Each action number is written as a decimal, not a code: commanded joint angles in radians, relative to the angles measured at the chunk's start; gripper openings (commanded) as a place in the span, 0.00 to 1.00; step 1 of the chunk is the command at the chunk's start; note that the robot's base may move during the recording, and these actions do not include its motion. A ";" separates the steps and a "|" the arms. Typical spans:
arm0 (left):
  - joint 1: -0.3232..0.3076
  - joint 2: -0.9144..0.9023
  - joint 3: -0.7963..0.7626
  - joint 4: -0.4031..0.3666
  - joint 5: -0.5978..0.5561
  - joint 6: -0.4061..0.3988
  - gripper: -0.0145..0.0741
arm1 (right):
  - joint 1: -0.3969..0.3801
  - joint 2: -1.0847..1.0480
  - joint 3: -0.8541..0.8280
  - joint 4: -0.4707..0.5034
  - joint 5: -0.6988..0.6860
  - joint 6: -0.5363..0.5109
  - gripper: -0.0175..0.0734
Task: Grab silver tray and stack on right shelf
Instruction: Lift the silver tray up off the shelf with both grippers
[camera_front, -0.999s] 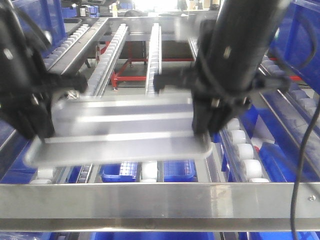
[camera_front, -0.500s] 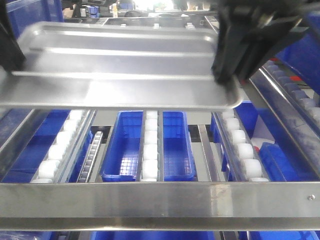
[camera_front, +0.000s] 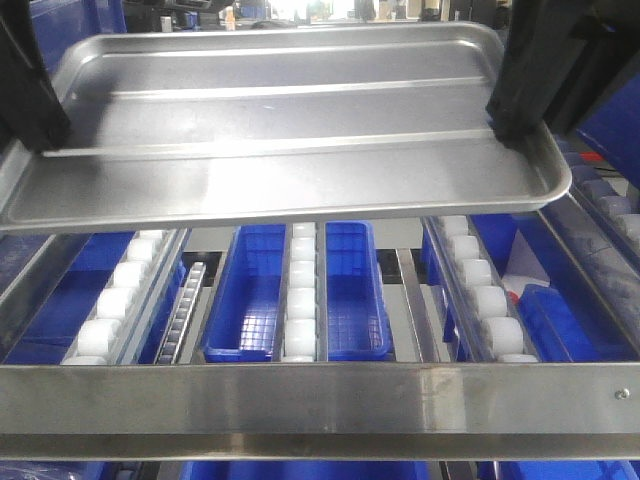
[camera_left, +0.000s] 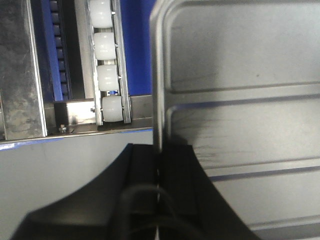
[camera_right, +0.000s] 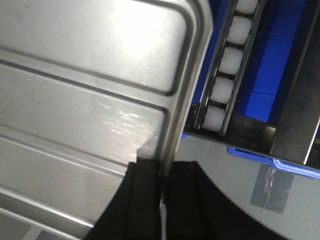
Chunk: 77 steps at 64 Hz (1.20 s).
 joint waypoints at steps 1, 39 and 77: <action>-0.014 -0.018 -0.029 0.023 -0.038 0.021 0.06 | 0.006 -0.031 -0.028 -0.024 -0.065 -0.025 0.25; -0.014 -0.018 -0.029 0.025 -0.031 0.021 0.06 | 0.006 -0.031 -0.028 -0.024 -0.064 -0.025 0.25; -0.014 -0.018 -0.029 0.025 -0.031 0.021 0.06 | 0.006 -0.031 -0.028 -0.024 -0.064 -0.025 0.25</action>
